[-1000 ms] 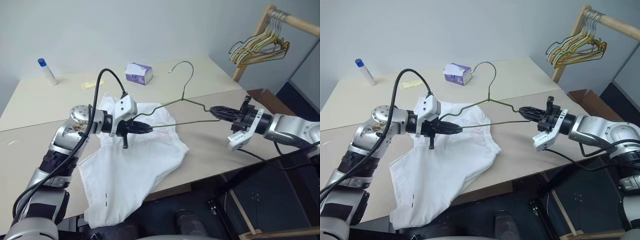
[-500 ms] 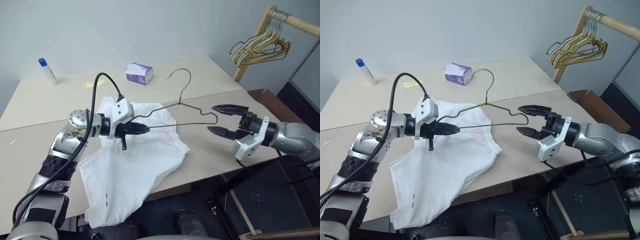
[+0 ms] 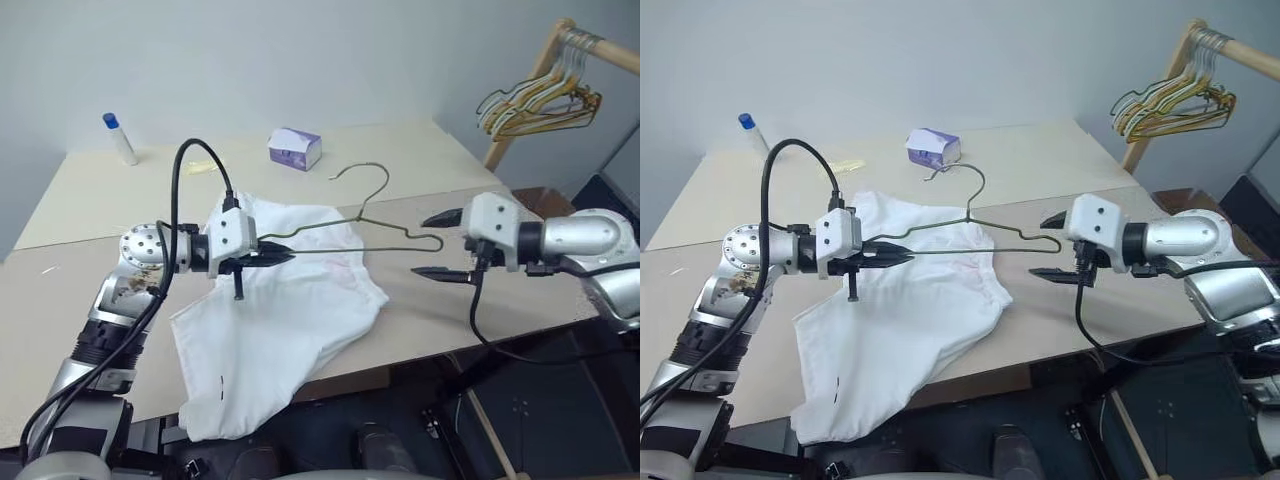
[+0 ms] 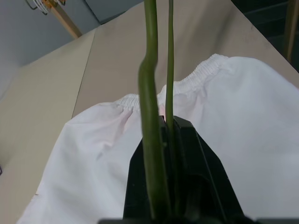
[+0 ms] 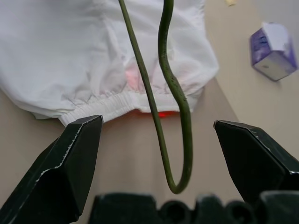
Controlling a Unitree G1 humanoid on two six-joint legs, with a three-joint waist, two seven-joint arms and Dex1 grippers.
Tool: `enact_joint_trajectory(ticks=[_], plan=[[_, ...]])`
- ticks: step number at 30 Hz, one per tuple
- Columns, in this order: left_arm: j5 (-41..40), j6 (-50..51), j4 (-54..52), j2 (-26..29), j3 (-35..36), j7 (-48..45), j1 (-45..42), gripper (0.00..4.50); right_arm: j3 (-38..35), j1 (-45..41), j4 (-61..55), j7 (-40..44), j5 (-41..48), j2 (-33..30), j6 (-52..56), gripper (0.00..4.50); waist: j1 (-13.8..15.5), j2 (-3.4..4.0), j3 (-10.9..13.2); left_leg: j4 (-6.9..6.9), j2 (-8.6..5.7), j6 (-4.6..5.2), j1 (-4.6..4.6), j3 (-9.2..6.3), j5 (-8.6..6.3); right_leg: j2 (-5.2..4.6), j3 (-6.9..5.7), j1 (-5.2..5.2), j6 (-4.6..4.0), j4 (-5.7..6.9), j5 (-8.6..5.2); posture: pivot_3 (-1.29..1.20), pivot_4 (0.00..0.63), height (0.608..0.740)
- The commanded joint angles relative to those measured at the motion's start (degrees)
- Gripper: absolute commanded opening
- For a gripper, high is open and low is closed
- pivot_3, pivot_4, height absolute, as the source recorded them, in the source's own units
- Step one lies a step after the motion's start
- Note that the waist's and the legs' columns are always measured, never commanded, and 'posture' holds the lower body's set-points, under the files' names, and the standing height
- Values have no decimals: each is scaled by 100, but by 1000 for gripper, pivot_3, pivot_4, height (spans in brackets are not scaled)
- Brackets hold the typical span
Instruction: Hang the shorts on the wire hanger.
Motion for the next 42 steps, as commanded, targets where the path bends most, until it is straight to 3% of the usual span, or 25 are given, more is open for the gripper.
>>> enact_joint_trajectory(ticks=[1,2,6,15,22,26,31,37,42], plan=[[-131,-65,-111,16,146,-82,-96,0,-85,-299,81,192,-353,224,299,4454,57,0,0,1,-1,0,-3,2,0,0,-1,-1,0,-2,0,-10,0,740],[-119,-69,-111,15,139,-101,-99,0,-98,-349,115,224,-432,320,367,4454,71,1,0,2,-1,1,-5,3,0,0,-2,-2,1,-5,0,-10,0,740],[-61,-104,-94,23,97,-188,-121,0,-219,-457,21,494,-541,521,527,3269,118,1,0,5,-3,2,-22,4,-2,-2,-13,-9,2,-12,-1,-10,0,740],[-36,-224,-67,-24,13,-424,-162,0,-304,-420,-254,885,-766,664,613,33,105,2,-1,22,-1,3,-41,1,-3,-2,-33,-13,2,-9,-1,-20,0,740],[-90,-156,111,4,-4,-685,-337,0,-533,-171,-416,981,-800,687,595,33,95,2,-1,24,-1,0,-47,1,-1,-2,-48,-12,1,-6,0,-22,0,740],[-187,-92,421,2,169,-767,-512,1037,-857,196,-667,1051,-584,545,798,0,96,2,-1,30,-1,0,-54,1,-1,-3,-55,-12,1,-8,0,-25,0,740],[-88,-380,862,-8,441,-411,-619,2611,-1629,1326,-1194,1003,-204,197,1211,0,153,3,-2,46,1,1,-75,-12,-2,-7,-80,-13,1,-12,-1,-24,0,740],[-374,-132,535,-76,754,-144,-295,4477,-2749,2619,-1162,451,437,240,2548,0,206,4,-2,51,2,2,-76,-18,-2,-8,-86,-9,0,-12,0,-25,6,740],[-804,-50,-106,-37,838,-462,340,4477,-3272,2738,-705,-90,1277,388,4708,0,190,10,-4,51,5,2,-70,-30,-2,-7,-81,-3,-3,-7,1,-20,20,740]])
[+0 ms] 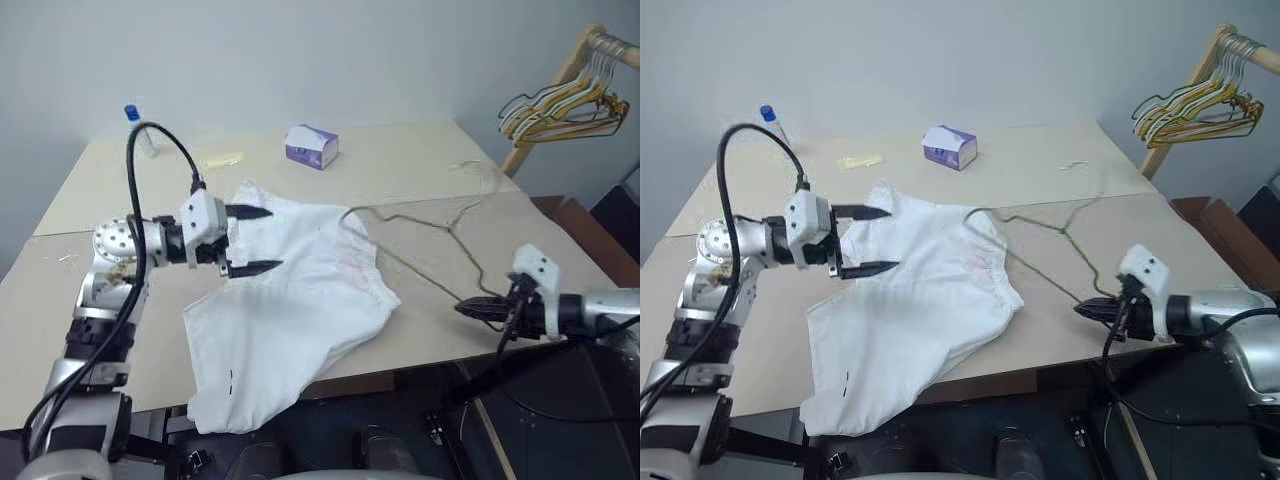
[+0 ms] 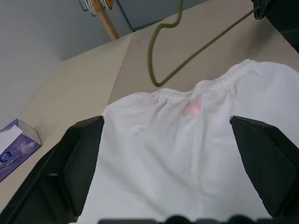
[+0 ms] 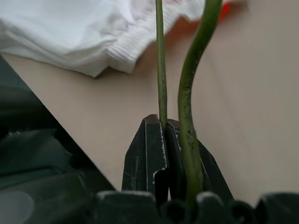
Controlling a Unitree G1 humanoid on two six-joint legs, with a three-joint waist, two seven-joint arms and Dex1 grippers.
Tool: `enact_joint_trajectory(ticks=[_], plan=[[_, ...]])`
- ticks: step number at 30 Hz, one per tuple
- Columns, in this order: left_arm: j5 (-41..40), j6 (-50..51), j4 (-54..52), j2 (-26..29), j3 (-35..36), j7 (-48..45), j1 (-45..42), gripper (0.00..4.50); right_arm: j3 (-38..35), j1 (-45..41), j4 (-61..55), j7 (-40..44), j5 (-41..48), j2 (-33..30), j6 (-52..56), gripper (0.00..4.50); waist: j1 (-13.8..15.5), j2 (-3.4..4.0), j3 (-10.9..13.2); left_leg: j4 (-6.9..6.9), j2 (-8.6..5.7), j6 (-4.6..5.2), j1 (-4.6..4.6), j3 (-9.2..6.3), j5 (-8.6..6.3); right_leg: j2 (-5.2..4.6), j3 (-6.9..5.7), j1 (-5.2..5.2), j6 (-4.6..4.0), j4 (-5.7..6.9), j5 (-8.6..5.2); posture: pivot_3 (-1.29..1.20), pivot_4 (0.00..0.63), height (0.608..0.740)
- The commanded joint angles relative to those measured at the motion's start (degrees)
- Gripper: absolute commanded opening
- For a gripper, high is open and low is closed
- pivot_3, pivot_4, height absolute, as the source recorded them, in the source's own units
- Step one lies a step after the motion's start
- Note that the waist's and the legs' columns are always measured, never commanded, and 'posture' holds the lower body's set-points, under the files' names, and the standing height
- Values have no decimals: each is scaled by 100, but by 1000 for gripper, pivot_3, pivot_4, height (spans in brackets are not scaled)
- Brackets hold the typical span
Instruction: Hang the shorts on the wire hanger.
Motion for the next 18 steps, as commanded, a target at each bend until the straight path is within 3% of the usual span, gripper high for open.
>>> enact_joint_trajectory(ticks=[1,7,18], plan=[[-423,140,-598,44,165,-138,222,4477,-414,-218,419,-387,640,82,1614,0,-2,0,0,0,4,0,1,-4,0,2,-1,1,-5,-3,3,-20,20,740],[-615,579,-1010,266,187,-171,401,4477,-164,-592,1001,-571,911,189,2787,0,28,9,0,-3,0,3,3,-20,-2,2,-1,4,-6,-4,3,-7,23,740],[-672,758,-1489,450,323,15,801,4477,208,-548,1011,-2,1100,29,2856,0,65,13,3,-3,-4,7,-1,-33,-4,2,-2,5,-1,-8,1,38,37,740]])
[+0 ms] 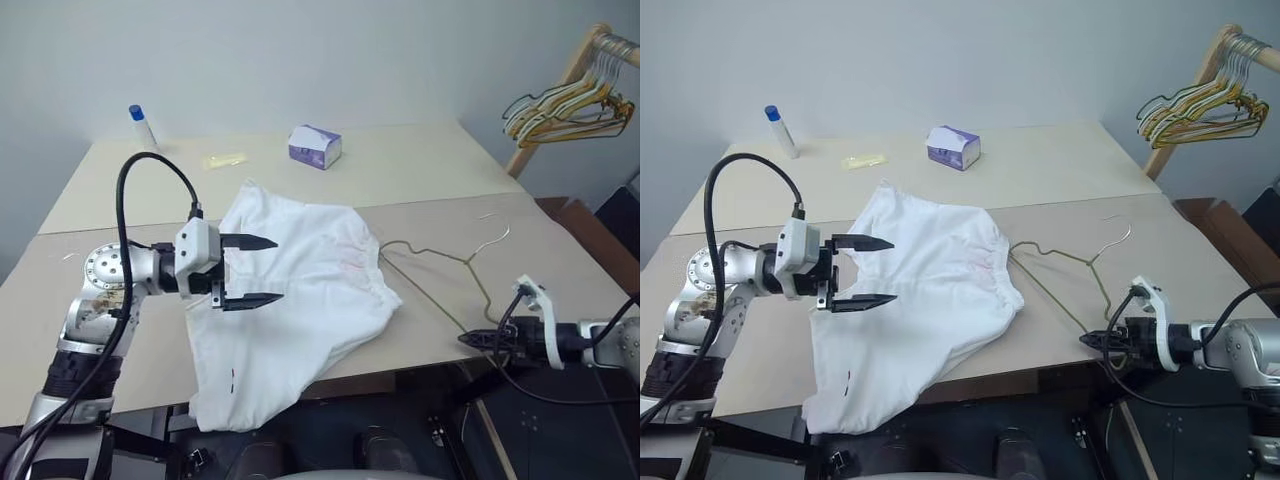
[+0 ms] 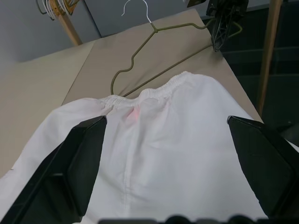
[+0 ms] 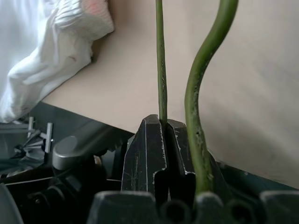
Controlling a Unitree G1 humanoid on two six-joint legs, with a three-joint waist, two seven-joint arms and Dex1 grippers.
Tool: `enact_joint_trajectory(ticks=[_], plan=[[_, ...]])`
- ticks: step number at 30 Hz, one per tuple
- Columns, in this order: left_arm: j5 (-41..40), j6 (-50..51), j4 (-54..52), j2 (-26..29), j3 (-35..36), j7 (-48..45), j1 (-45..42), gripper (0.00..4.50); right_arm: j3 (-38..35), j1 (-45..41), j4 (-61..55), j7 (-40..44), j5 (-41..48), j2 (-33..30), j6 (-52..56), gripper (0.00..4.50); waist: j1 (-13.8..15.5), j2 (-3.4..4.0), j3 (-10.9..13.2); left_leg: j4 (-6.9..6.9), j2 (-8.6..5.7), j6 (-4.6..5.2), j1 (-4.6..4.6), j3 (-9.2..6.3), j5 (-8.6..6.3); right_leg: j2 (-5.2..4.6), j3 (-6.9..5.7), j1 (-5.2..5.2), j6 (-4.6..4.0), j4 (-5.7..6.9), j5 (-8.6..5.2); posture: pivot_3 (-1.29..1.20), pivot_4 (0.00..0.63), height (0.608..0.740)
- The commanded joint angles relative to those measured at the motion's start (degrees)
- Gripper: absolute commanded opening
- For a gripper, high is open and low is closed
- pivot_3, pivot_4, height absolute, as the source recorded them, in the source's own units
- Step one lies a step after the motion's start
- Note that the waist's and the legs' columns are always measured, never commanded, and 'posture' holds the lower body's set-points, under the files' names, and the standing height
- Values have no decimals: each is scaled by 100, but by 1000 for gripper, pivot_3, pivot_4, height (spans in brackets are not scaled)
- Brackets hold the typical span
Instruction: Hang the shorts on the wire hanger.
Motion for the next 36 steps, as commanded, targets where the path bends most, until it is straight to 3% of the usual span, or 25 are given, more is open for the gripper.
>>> enact_joint_trajectory(ticks=[1,10,15,27,36], plan=[[-8,42,-235,149,151,100,22,4477,31,-125,-75,213,165,-100,-66,0,8,0,0,0,1,0,0,-3,0,1,-1,1,0,-1,0,40,38,740],[73,-30,-213,129,99,235,7,4477,375,-802,396,406,45,171,-376,0,10,4,5,-1,0,0,2,-5,0,3,-1,0,0,-1,-1,49,45,740],[106,-57,-198,101,86,276,-29,4477,926,-983,345,751,-27,119,-473,0,80,6,8,-5,0,1,-2,-9,-1,1,-4,-2,0,-4,-1,58,48,740],[224,-206,-91,69,69,311,-133,4477,1833,-2193,2136,797,-1005,646,-1024,0,132,8,10,-7,-1,0,-7,-14,0,2,-13,-5,-2,-3,-1,83,45,740],[239,-250,-161,63,83,364,-59,4477,1735,-2810,3305,863,-1320,1126,-1264,0,130,11,12,-7,-2,0,-8,-19,0,1,-18,-4,-2,-4,-1,96,45,740]])
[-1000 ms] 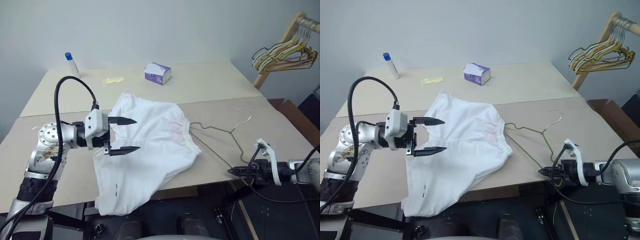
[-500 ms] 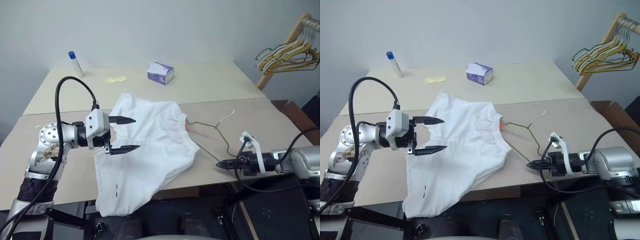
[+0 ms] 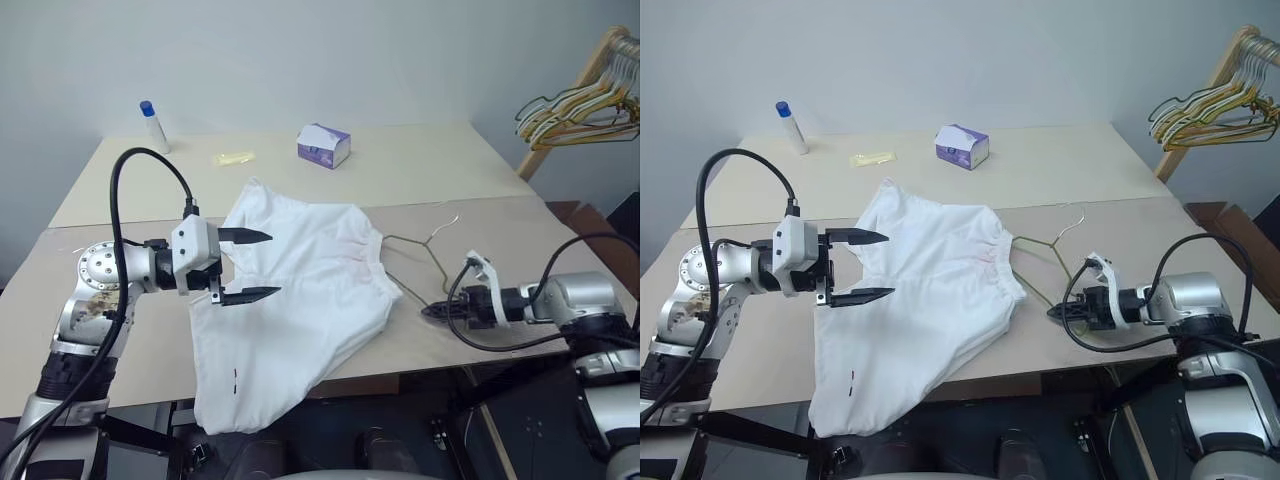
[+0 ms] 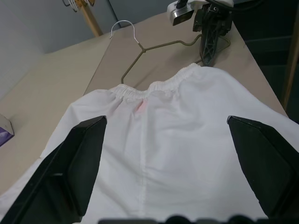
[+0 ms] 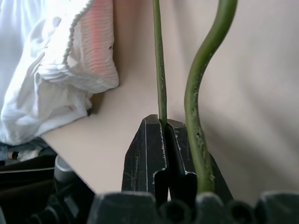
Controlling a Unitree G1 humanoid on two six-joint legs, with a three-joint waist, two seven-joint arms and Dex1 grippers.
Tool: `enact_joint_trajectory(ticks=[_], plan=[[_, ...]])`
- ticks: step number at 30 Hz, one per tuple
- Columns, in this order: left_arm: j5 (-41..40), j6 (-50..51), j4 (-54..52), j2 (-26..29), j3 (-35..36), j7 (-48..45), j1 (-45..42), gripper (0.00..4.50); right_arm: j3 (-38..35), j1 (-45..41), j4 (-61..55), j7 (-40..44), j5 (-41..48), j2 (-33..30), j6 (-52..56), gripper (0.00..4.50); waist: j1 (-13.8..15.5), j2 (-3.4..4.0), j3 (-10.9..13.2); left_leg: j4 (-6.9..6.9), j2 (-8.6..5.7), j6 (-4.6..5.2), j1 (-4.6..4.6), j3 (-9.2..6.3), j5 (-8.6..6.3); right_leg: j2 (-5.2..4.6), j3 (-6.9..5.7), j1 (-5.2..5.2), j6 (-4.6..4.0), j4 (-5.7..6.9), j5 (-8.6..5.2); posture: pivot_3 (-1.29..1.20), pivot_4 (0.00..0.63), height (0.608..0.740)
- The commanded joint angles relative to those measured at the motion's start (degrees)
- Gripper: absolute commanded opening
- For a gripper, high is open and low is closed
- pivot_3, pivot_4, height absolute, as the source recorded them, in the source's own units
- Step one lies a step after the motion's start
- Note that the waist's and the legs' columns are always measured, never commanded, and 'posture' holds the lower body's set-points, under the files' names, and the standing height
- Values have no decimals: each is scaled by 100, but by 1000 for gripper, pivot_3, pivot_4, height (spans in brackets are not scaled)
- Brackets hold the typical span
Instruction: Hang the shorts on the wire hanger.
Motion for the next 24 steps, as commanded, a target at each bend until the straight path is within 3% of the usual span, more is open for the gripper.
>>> enact_joint_trajectory(ticks=[1,12,18,24], plan=[[3,-109,-134,-13,59,78,-47,4477,-154,-190,207,189,-23,68,-114,0,3,1,0,0,0,0,0,-1,0,0,-1,0,0,1,0,96,45,740],[24,-181,-92,27,63,85,-71,4477,-530,-477,680,-33,-221,517,-616,0,-4,5,3,-1,1,-3,0,-5,2,1,-3,1,0,2,0,101,39,740],[64,-263,1,25,30,34,-144,4477,-836,-268,-313,-542,-625,343,-2068,0,4,8,4,-1,-1,-5,-6,-4,3,-2,-4,-6,1,2,1,82,21,740],[138,-393,234,-55,-63,-36,-359,4477,-680,131,-1877,-1034,-1404,12,-3402,0,5,8,4,-3,-1,-6,-10,9,3,-3,-9,-9,3,-1,-1,52,11,740]])
